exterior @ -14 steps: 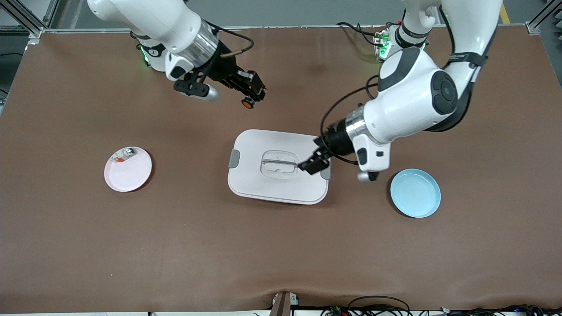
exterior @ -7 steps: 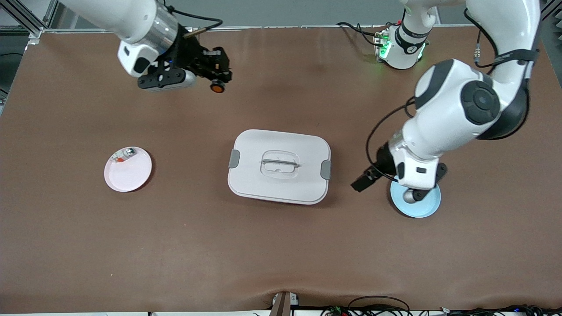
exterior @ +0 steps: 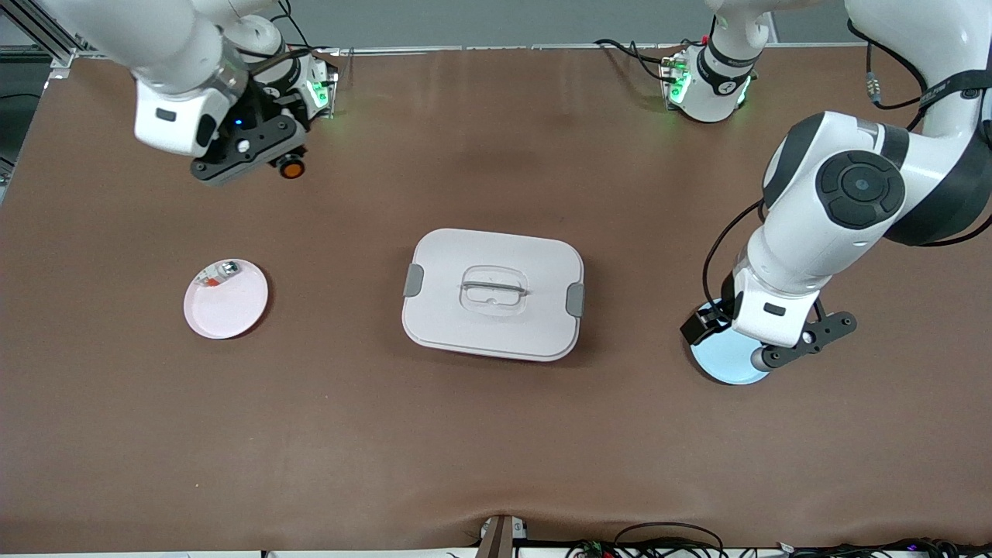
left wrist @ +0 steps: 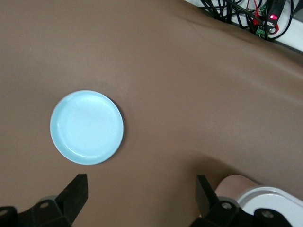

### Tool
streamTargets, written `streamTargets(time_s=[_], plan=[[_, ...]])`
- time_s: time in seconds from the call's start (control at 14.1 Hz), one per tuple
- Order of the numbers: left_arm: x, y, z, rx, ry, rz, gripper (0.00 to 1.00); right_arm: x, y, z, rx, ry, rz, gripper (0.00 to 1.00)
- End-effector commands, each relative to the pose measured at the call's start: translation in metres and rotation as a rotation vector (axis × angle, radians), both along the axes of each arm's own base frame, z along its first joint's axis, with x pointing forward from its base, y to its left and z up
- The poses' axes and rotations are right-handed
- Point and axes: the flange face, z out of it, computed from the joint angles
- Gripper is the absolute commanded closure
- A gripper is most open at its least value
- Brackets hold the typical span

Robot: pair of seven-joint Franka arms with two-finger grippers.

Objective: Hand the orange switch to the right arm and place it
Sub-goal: 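Open the left gripper and withdraw it while the right gripper carries the switch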

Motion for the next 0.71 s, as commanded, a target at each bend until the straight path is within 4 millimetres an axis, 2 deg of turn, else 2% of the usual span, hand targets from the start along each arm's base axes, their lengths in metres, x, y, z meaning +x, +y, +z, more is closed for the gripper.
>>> streamTargets(time_s=[0.0, 0.07, 0.21, 0.43, 0.64], plan=[[-0.001, 0.035, 0.017, 0.056, 0.007, -0.096, 0.0, 0.005, -0.043, 0.004, -0.051, -0.015, 0.218, 1.0], [-0.002, 0.046, 0.02, 0.072, 0.029, -0.14, 0.0, 0.006, -0.052, 0.005, -0.077, -0.021, 0.269, 1.0], [-0.009, 0.074, 0.045, 0.108, 0.034, -0.206, 0.0, 0.008, -0.069, -0.002, -0.104, -0.026, 0.357, 1.0], [-0.018, 0.107, 0.07, 0.135, 0.049, -0.258, 0.0, 0.016, -0.098, -0.031, -0.14, -0.05, 0.509, 1.0], [-0.031, 0.111, 0.093, 0.153, 0.046, -0.277, 0.0, 0.025, -0.133, -0.072, -0.143, -0.089, 0.65, 1.0]])
